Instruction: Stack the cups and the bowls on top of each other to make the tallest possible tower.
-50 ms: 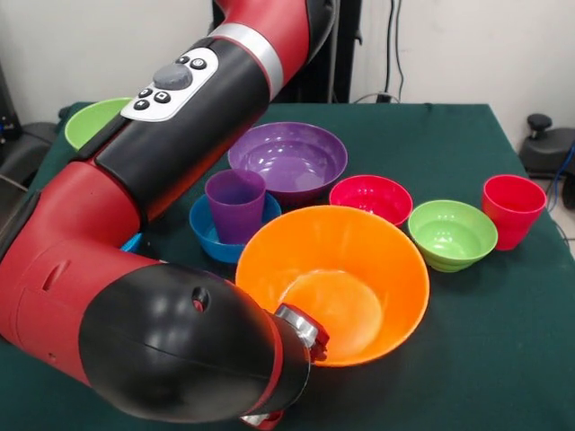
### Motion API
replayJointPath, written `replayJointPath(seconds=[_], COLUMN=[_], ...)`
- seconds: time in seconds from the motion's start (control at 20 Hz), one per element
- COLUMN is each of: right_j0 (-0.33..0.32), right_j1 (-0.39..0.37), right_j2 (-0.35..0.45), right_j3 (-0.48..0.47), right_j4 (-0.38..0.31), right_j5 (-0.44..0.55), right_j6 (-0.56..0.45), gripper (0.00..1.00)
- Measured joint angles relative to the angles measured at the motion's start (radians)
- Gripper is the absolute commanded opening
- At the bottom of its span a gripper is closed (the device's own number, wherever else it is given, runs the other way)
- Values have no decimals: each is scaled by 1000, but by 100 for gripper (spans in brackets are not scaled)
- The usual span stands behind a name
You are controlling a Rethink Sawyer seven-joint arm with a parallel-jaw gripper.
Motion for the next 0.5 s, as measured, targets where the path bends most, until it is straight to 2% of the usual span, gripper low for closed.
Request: replayJointPath(seconds=[0.5], right_j0=[-2], right_j1=[-16], right_j2=[-41], right_j3=[31], right_j4=[47], right_j5=[-7], right_j6=[0], gripper=[0])
